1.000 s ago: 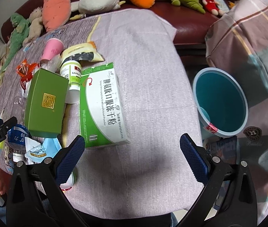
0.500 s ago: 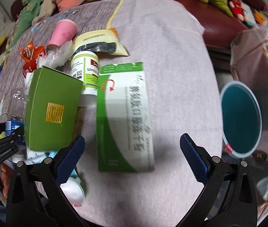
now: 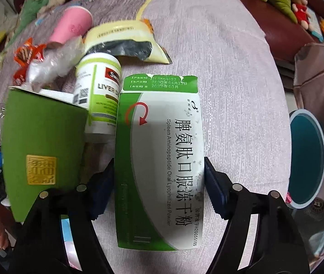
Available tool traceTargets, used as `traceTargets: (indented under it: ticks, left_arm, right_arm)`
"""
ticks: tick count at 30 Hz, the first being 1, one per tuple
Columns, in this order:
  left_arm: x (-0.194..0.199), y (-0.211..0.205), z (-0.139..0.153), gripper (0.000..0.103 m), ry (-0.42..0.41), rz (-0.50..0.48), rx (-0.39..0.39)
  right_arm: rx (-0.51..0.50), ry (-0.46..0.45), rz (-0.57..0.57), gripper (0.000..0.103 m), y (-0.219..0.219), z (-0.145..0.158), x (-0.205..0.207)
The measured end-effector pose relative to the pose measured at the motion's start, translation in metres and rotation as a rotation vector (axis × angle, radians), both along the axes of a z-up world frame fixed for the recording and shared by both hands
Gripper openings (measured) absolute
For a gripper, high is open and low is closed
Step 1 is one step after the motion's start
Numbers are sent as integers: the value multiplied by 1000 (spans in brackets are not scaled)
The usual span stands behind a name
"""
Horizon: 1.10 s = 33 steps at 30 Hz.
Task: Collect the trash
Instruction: 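Grasp the blue-labelled water bottle with the left tool while the right tool grasps the white-green medicine box, then carry both items to the teal bin and open both tools to drop them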
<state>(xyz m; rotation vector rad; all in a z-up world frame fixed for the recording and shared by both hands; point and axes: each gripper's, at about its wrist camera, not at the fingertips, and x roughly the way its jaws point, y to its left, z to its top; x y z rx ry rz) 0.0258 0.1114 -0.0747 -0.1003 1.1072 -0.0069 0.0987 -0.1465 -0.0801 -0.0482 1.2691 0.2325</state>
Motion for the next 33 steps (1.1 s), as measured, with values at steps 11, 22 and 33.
traceTargets:
  ticks: [11, 22, 33]
  left_arm:
    - [-10, -5, 63, 67, -101, 7, -21]
    - [15, -126, 95, 67, -143, -236, 34]
    - [30, -171, 103, 67, -107, -225, 57]
  right_arm:
    - [117, -75, -61, 69, -34, 34, -12]
    - [214, -180, -228, 69, -129, 67, -33]
    - [317, -188, -273, 69, -189, 60, -40]
